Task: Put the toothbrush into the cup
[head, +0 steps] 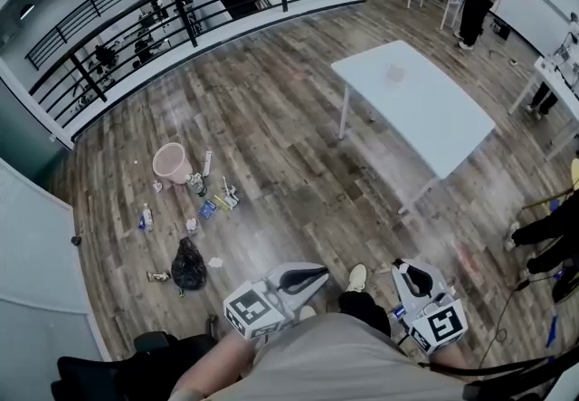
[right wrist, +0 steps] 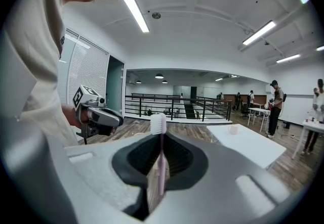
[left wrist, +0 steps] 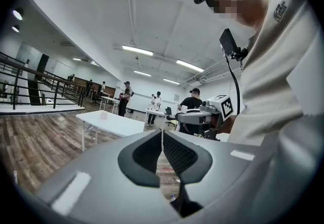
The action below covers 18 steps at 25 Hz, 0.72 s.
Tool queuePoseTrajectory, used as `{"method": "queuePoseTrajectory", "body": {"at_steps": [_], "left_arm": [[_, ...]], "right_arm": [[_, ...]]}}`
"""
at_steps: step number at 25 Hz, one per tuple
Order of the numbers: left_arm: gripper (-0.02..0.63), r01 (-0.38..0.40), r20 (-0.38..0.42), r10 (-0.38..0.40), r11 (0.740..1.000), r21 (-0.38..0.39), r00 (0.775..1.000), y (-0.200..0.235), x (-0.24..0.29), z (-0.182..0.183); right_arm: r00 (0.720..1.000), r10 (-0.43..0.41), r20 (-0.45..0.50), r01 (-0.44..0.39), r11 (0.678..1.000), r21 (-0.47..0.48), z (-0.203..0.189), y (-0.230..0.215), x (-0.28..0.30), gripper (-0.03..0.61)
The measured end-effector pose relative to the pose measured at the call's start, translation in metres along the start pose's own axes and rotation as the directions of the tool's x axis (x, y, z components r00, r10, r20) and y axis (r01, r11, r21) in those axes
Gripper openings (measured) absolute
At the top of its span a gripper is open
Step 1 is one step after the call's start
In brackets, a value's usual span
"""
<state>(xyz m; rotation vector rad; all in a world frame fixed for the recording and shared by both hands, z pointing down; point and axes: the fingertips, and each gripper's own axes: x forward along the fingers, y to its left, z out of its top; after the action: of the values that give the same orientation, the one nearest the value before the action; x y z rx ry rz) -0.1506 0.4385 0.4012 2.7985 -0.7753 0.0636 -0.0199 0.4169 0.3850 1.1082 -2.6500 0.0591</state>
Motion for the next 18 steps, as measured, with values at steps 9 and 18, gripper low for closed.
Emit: {"method": "queuePoseTrajectory", "body": {"at_steps": [9,18], "left_arm": [[0.017,-0.034,-0.01,0.034,0.999,-0.006,0.999,0.027,0.054,0.01],[0.013,-0.034,-0.044,0.034,0.999,-0.001,0.998,0.061,0.151,0.035]], "right_arm": [[0.999,0.047,0.015,-0.046,0.999,-0.016,0.001,-0.06,0.022,0.023],[0.998,0.053,0.026,-0.053,0.998,0.012,0.001,-0.163,0.035,0.023]]}}
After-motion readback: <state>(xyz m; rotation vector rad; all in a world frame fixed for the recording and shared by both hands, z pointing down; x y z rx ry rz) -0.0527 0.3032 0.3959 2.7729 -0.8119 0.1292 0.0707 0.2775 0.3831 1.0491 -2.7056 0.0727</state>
